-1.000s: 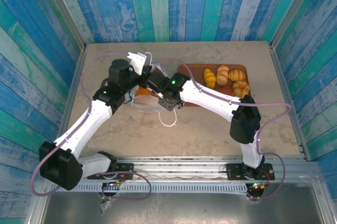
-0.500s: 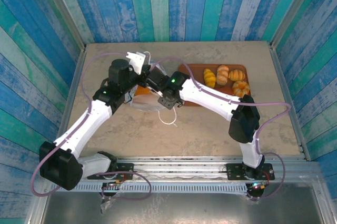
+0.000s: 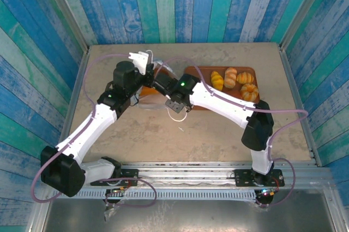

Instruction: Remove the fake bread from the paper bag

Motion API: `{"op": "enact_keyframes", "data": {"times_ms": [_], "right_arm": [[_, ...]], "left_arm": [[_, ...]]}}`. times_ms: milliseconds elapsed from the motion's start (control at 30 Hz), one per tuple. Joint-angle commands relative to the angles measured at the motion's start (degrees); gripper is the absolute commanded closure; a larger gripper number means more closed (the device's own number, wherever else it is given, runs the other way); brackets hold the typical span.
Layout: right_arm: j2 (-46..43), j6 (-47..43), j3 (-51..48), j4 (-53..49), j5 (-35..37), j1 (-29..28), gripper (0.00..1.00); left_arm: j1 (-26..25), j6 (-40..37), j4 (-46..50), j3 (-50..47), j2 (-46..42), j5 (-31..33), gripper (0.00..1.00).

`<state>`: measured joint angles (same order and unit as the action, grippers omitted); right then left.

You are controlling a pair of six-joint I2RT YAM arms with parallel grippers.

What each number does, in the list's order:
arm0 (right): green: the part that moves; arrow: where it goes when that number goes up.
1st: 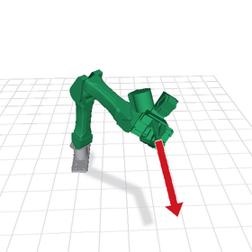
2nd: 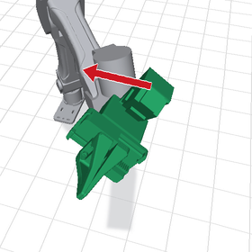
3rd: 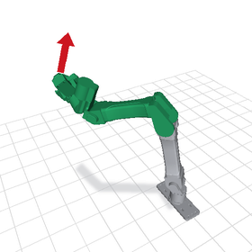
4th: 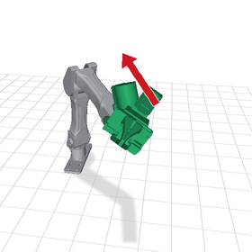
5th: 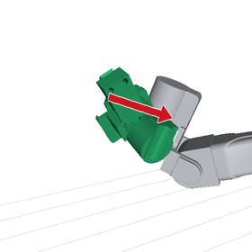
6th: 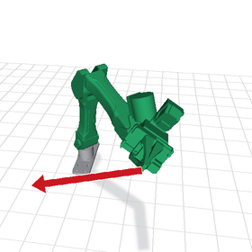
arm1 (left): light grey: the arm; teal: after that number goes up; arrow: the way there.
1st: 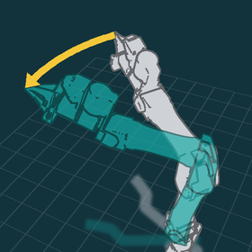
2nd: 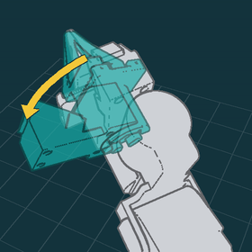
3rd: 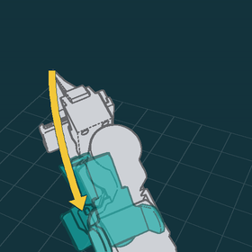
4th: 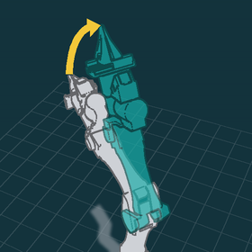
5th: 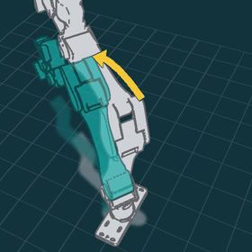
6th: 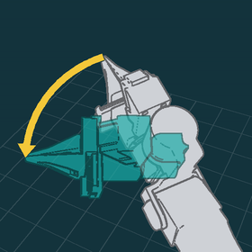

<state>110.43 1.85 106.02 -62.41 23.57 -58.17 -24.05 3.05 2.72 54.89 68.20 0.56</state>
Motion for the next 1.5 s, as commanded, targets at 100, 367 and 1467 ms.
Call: {"op": "enact_keyframes", "data": {"times_ms": [100, 367, 1467], "right_arm": [[-5.4, 1.3, 0.1, -0.9, 2.3, -1.2, 0.81], [-6.0, 2.4, 1.9, -4.8, 5.9, -1.3, 0.82], [-25.1, 26.3, -6.2, -21.7, 16.5, -1.9, 0.81]], "left_arm": [[0.2, 0.9, -0.1, 0.2, 1.3, 6.9, 1.00], [0.2, 0.6, 0.2, 0.5, 1.6, 9.0, 1.00], [0.2, 7.9, 5.3, 4.1, 5.9, 24.1, 1.00]]}}
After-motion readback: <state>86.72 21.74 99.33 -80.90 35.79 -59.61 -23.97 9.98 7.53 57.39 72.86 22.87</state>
